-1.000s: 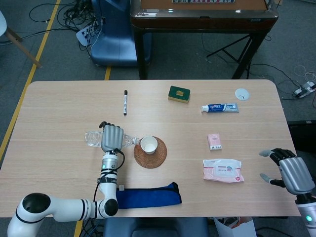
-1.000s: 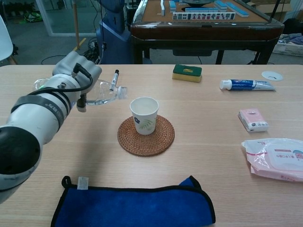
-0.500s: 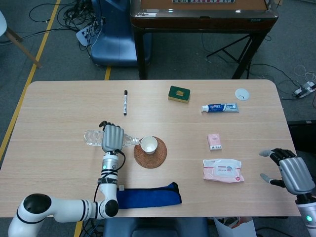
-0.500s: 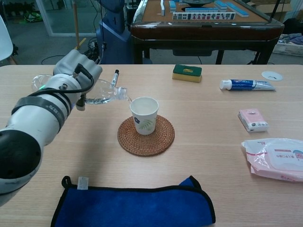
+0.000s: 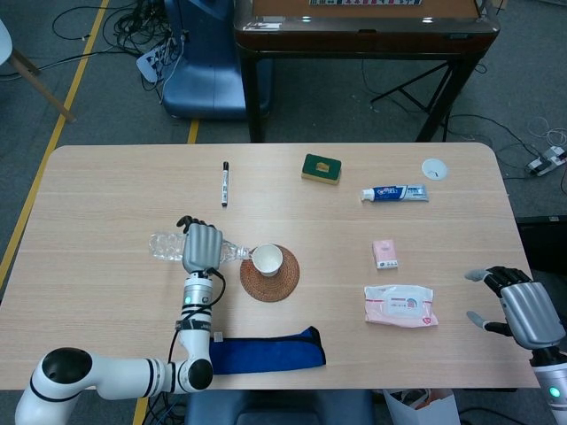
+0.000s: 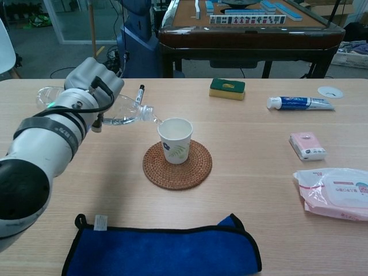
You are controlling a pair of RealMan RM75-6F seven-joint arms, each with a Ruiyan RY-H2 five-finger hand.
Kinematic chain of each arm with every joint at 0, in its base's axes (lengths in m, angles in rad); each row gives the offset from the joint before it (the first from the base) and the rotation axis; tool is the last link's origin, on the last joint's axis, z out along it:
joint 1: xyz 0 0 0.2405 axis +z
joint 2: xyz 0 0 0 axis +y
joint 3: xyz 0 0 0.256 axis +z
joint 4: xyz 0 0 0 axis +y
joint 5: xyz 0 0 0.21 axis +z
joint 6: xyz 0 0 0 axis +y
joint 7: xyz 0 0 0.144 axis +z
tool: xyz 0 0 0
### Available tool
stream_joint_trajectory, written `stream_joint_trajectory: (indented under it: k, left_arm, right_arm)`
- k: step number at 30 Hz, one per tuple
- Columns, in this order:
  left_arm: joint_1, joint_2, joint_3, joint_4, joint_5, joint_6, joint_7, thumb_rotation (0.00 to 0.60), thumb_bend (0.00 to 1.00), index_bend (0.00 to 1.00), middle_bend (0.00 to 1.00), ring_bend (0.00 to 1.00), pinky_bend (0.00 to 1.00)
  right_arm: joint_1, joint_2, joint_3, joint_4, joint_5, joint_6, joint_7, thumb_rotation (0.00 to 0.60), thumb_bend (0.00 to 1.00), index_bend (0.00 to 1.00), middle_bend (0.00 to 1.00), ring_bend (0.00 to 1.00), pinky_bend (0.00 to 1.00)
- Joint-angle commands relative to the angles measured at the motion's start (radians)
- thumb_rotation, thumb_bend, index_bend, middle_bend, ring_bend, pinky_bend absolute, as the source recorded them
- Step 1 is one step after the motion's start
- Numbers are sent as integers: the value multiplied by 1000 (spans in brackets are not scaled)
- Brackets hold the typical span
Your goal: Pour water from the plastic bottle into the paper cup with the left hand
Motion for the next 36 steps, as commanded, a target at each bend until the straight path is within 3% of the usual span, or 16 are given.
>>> stream_joint_trajectory:
  k: [1,36]
  left_arm:
    - [0,-2,-1,0,1,0,6,600,96,708,768,447,356]
    - [-3,-30,-22,0,4,-2,51,600,97,705,768,447,356]
  right_arm:
    - [0,0,0,0,0,0,0,600,36,374,407,329,372]
    - [3,4,-2,-5,5,-13,-1,600,35,374,407,329,372]
